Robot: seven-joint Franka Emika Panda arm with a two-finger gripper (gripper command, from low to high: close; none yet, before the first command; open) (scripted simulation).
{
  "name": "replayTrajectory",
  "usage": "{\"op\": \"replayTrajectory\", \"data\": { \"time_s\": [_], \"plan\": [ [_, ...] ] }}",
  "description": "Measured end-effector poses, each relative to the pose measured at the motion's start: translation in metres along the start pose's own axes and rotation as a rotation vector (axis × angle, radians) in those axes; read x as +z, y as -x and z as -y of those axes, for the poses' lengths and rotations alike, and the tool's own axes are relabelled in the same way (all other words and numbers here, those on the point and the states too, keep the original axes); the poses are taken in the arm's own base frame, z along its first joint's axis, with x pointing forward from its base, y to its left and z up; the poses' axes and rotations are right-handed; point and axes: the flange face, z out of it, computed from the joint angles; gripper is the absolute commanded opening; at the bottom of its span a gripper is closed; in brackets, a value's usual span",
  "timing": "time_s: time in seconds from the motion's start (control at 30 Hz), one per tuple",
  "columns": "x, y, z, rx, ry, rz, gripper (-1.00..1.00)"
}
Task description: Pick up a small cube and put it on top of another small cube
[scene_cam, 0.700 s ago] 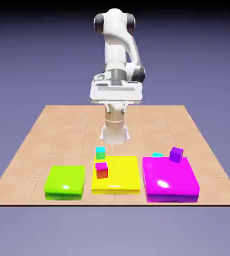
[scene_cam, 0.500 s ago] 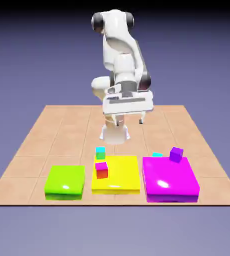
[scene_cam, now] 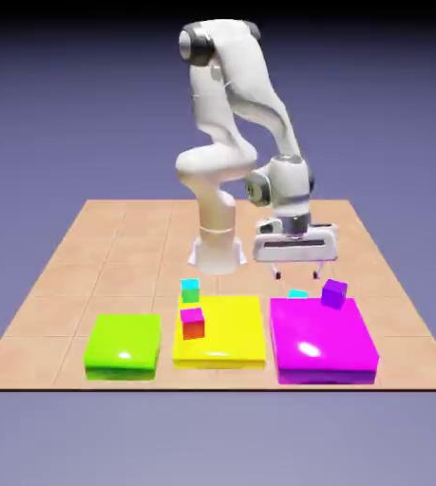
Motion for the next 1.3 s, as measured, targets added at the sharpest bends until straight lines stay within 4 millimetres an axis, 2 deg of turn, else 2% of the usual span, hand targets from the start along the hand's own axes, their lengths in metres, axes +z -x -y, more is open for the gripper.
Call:
{"op": "replayTrajectory", "data": {
  "time_s": [0.17,0.43,0.47,0.53,0.83,0.97,1.13,1.3],
  "plan": [
    [0.038,0.042,-0.037,0.063,0.138,-0.023,0.00],
    [0.101,0.038,-0.045,0.073,0.138,-0.024,0.00],
    [0.106,0.037,-0.046,0.073,0.138,-0.023,-1.00],
    [0.106,0.037,-0.046,0.073,0.137,-0.023,-1.00],
    [0.036,0.038,-0.036,0.073,0.137,-0.023,-1.00],
    [0.030,0.048,-0.030,-0.005,0.137,-0.012,-1.00],
    [0.016,0.000,0.003,-0.054,0.136,-0.008,-1.00],
    [-0.003,-0.054,0.026,-0.106,0.135,-0.002,-1.00]
  ]
}}
